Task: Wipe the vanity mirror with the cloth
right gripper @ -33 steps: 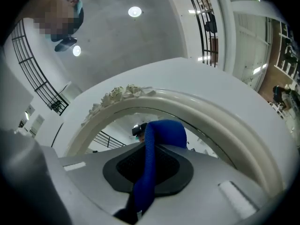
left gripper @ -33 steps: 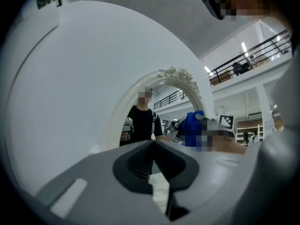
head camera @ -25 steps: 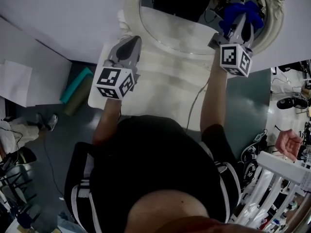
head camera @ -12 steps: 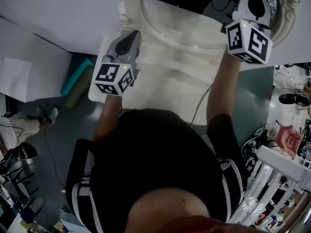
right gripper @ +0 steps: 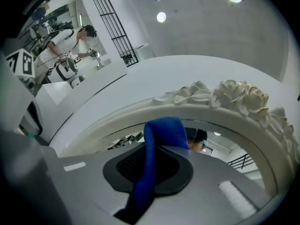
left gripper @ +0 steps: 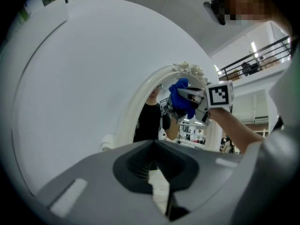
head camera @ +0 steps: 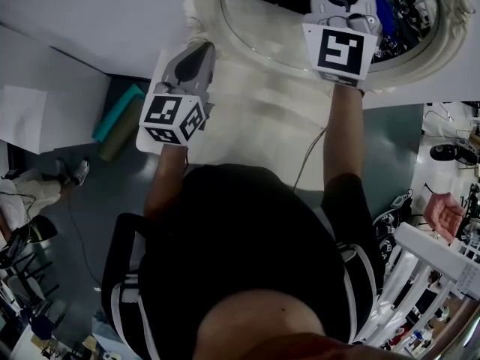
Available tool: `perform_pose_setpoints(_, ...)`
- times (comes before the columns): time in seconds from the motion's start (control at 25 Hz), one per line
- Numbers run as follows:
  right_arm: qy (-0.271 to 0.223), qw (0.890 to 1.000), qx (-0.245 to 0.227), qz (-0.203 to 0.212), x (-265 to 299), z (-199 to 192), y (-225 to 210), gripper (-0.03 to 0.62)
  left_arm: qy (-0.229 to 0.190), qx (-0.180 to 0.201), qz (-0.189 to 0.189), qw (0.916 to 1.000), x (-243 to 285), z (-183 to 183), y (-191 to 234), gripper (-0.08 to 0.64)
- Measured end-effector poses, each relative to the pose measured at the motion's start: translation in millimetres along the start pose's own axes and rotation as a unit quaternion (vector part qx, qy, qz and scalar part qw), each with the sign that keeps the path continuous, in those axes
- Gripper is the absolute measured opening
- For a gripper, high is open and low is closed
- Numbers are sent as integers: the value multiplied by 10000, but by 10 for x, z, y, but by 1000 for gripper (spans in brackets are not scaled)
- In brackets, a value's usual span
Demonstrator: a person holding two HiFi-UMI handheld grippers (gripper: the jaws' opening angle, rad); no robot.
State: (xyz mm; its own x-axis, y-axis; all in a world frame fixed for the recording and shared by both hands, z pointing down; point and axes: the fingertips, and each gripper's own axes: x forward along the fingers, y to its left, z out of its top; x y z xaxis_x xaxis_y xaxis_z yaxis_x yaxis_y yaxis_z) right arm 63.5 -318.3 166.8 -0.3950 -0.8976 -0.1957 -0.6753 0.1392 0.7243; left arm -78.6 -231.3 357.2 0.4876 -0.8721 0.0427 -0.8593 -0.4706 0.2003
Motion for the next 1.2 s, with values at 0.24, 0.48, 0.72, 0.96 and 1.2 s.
perform_pose_setpoints(0.24,230,9984,-153,490,-57,-398,609,31,53,-7,-6,10000,0,-31,-11,8)
perform_pose_setpoints(0.48,525,9934,-338,964,-132,-754,1045,31,76,-9,44,10000,-20,-58,48,8)
perform_pose_setpoints(0.72,902,9822,115,1641,-295,-1271,1617,31,93,17,76,9999,-46,-66,55,8)
perform_pose_setpoints(0.96,1401,9689,563,1959,-469,-1768,2069,31,144,7,167,9998,-47,-81,116,8)
perform_pose_setpoints(1.2,1773,9536,979,2228,-593,-2114,2476,29,203,-4,205,9996,-32,-121,134,8)
